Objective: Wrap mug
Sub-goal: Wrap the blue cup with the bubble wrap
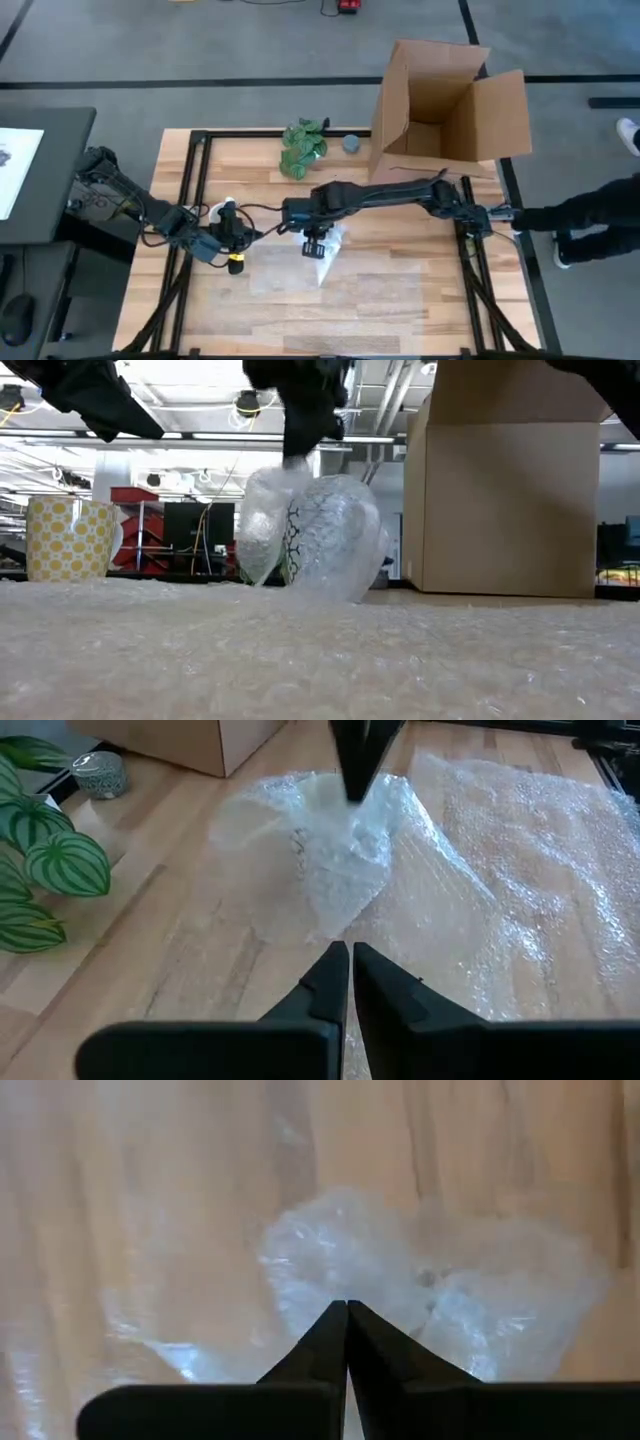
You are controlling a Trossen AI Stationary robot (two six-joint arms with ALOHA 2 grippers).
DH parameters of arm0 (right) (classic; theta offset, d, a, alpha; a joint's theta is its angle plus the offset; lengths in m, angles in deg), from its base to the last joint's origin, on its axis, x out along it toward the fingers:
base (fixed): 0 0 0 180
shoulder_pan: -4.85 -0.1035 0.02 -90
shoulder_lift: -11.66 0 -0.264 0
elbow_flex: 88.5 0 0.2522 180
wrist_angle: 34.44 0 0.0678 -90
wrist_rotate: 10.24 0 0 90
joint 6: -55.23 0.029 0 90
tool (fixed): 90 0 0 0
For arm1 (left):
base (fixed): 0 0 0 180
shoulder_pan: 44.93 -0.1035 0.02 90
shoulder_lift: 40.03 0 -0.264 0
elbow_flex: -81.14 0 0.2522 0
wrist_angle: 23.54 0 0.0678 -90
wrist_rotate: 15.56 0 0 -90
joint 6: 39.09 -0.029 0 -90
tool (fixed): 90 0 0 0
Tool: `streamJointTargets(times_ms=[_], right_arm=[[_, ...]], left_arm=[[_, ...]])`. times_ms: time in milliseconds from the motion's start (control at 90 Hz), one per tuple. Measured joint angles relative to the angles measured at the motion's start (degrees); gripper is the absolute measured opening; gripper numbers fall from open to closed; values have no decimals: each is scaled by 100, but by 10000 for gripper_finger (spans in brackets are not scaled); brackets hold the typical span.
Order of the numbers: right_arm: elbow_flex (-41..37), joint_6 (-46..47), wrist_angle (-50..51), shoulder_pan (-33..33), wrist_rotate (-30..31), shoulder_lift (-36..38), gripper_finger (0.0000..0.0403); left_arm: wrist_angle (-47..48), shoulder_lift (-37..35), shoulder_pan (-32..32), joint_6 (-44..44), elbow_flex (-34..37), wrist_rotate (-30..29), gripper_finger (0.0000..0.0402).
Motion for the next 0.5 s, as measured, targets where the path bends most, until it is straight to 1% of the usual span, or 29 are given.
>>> streamJointTargets(times_ms=[133, 322, 500], right_arm=[[7, 73, 289, 51, 0, -348, 0], [13, 71, 304, 47, -1, -764, 0], [32, -175, 360, 53, -149, -1002, 0]], left_arm=[[6, 1, 0, 22, 3, 3, 0], [8, 1, 0, 22, 4, 9, 0], [8, 1, 0, 22, 7, 7, 0]])
